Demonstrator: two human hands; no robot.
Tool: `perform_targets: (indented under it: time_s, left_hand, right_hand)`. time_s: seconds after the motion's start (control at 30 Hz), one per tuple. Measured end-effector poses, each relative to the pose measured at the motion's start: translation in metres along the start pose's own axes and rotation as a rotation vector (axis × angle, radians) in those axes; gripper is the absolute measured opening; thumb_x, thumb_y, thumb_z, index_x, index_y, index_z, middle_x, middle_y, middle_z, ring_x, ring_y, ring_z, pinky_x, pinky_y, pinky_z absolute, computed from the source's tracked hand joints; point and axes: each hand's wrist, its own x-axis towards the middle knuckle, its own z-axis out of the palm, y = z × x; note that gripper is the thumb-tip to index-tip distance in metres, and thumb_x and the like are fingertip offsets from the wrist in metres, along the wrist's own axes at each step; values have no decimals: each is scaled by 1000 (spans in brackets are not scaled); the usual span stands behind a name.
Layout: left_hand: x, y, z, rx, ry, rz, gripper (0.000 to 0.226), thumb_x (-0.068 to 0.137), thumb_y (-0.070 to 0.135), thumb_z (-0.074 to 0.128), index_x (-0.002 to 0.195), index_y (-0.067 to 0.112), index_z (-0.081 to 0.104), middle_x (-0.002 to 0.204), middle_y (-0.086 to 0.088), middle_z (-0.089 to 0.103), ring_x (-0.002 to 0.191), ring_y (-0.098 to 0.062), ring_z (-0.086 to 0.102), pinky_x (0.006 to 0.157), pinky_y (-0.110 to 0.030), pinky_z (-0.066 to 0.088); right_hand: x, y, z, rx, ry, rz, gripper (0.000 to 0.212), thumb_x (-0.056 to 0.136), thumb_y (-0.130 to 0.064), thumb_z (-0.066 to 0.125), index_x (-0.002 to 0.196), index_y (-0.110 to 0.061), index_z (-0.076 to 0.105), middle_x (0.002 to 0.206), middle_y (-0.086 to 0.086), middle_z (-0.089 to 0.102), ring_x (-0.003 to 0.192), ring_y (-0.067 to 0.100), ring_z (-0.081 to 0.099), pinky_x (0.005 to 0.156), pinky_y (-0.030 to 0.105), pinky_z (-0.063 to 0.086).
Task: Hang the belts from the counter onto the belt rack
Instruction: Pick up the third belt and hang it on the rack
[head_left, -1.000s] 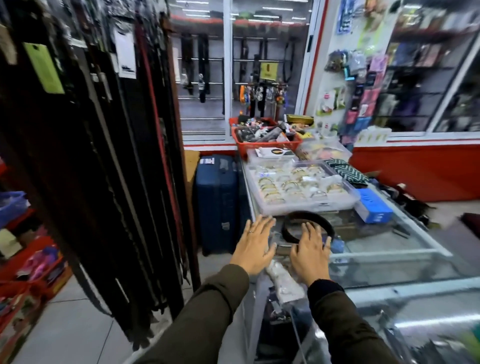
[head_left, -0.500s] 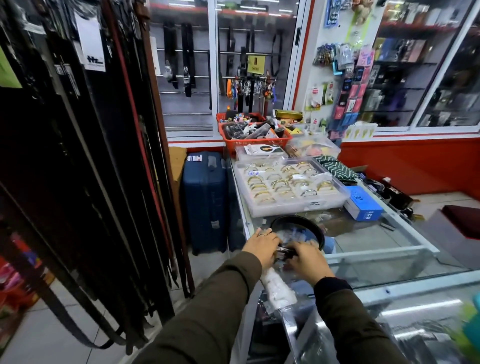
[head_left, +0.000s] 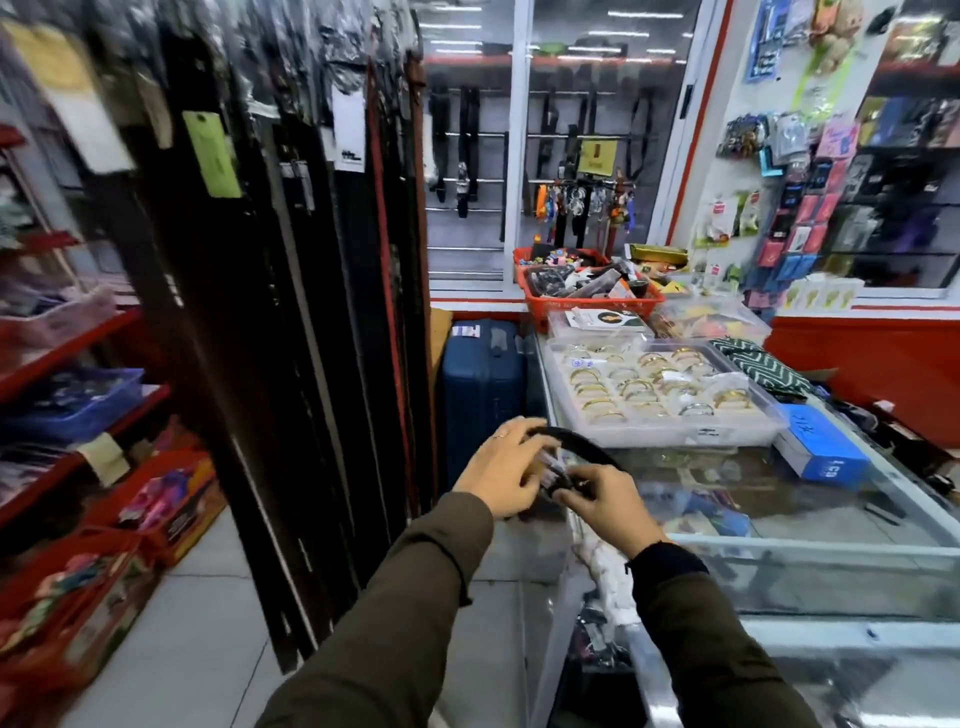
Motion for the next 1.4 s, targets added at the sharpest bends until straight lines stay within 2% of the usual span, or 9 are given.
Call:
perform_targets:
  time_s: [0.1,0.17,0.37,0.47,0.8,0.9,1.07,1.2,1.4]
  left_hand:
    - [-20,-1,-14,-282,193,-219,71,94,14,60,156,27,28,163,4,19,149,-23,27,121,-41,32]
    - [-27,-1,-23,-460,395,-344,81,92,7,65,159,20,21,161,0,20,147,-22,33,121,-40,34]
    - [-44,1,-46,-1163,651,-752,46,88,10,76,130,0,59,131,-20,65,110,-28,69,92,-37,59]
    - [-57,1,-55,-1272,669,-711,42,88,12,77,125,-4,65,118,-19,73,110,-28,72,82,-25,62]
    - [-54,14,-123,-1151,804,-551,40,87,15,78,123,0,68,114,-15,76,109,-24,72,95,-34,58]
    - [-51,21,-148,-1187,816,-489,33,85,22,81,115,12,73,110,-8,78,107,-20,74,90,-34,61]
    - [-46,29,-183,-1243,819,-414,31,91,18,74,119,5,72,114,-13,77,111,-27,73,86,-31,62]
    - [-35,38,-214,-1232,894,-372,34,90,13,74,121,0,71,115,-18,76,113,-33,71,100,-43,57]
    - [-6,51,-267,-1204,922,-256,36,92,11,72,125,-3,68,121,-21,73,107,-28,72,95,-37,59]
  right_hand:
    - [7,-25,5,139,9,-58,20,83,-22,81,102,-20,80,81,-12,74,75,2,68,67,12,49]
    - [11,-41,10,191,-18,-96,23,84,-20,79,108,-19,80,90,-6,80,85,10,74,79,24,55]
    - [15,-78,27,457,-49,-150,14,90,-17,76,103,-16,80,93,-1,81,90,21,75,80,36,59]
    - [10,-96,30,578,-49,-194,14,91,-15,75,98,-26,79,85,-7,80,81,9,74,70,18,54]
    - [20,-151,9,811,-15,-262,18,89,-24,77,91,-42,81,96,-13,82,93,3,76,75,14,57]
    - [32,-172,-1,954,18,-254,14,83,-25,82,96,-29,82,95,-3,83,94,11,78,73,20,60]
    - [54,-213,-26,1094,13,-311,54,66,-36,86,110,-5,77,102,11,82,99,26,77,85,37,62]
    - [69,-235,-40,1124,-33,-341,38,82,-19,80,116,-3,75,105,13,81,95,21,77,68,22,61]
    - [86,-274,-78,1155,12,-434,22,93,-7,69,115,-11,74,97,1,82,89,12,77,76,23,63]
